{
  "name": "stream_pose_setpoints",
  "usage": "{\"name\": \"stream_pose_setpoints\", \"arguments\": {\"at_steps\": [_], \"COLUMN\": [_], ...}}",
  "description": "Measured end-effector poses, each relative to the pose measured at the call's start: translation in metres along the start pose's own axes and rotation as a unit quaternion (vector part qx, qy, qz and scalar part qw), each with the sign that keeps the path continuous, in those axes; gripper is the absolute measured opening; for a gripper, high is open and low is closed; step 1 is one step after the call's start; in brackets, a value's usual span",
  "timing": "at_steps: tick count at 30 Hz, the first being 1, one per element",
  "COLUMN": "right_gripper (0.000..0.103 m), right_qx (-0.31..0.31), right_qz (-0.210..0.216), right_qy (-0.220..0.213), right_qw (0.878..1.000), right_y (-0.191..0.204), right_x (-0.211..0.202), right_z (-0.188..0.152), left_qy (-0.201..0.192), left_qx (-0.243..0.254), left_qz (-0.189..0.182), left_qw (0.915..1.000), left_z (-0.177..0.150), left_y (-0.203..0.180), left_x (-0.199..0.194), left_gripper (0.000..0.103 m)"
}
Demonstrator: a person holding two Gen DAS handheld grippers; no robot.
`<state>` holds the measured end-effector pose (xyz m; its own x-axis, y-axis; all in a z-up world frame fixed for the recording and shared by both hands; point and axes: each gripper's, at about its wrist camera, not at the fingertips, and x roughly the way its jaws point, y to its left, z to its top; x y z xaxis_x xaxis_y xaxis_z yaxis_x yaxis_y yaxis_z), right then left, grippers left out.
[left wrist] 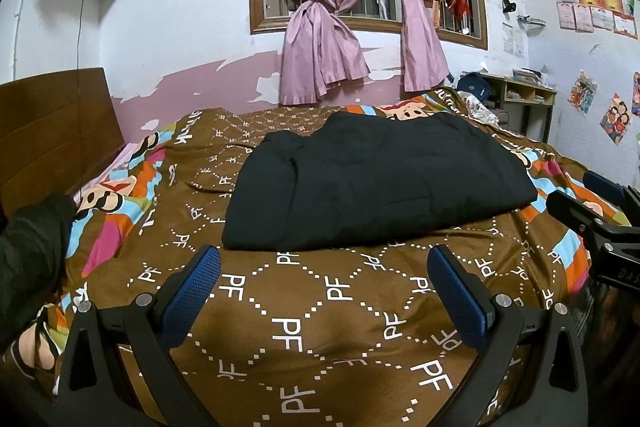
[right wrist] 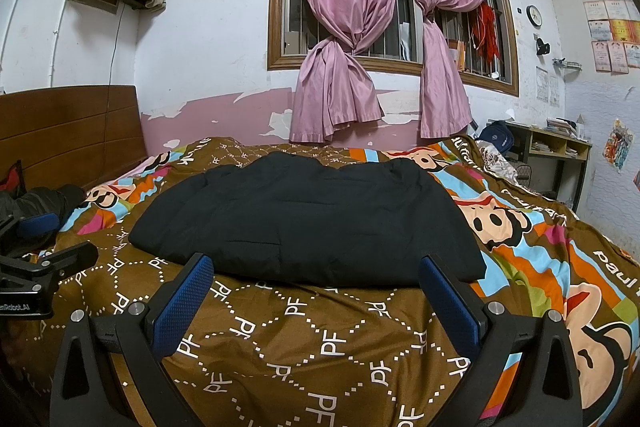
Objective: Fold large clothes
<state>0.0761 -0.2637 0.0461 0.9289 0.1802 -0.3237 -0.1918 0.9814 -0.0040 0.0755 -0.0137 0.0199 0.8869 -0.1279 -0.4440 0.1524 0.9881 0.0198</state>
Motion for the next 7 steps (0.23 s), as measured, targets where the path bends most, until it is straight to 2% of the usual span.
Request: {"name": "stream_pose_setpoints", "arguments": {"at_steps": [7], "right_gripper": [0.103], "right_qx": [0.0], "right_qz": [0.0], "right_qy": [0.001], "right_qw": [1.0], "right_y": [0.0], "right_x": [-0.0001], "right_z": [0.0004], "left_qy": [0.0], "left_qx": [0.004], "left_qz": [0.001], "left_qw": [1.0], "left_z": [-0.0005], "left_y": [0.0], "left_x": [-0.0003], "left_gripper": [0.101]}}
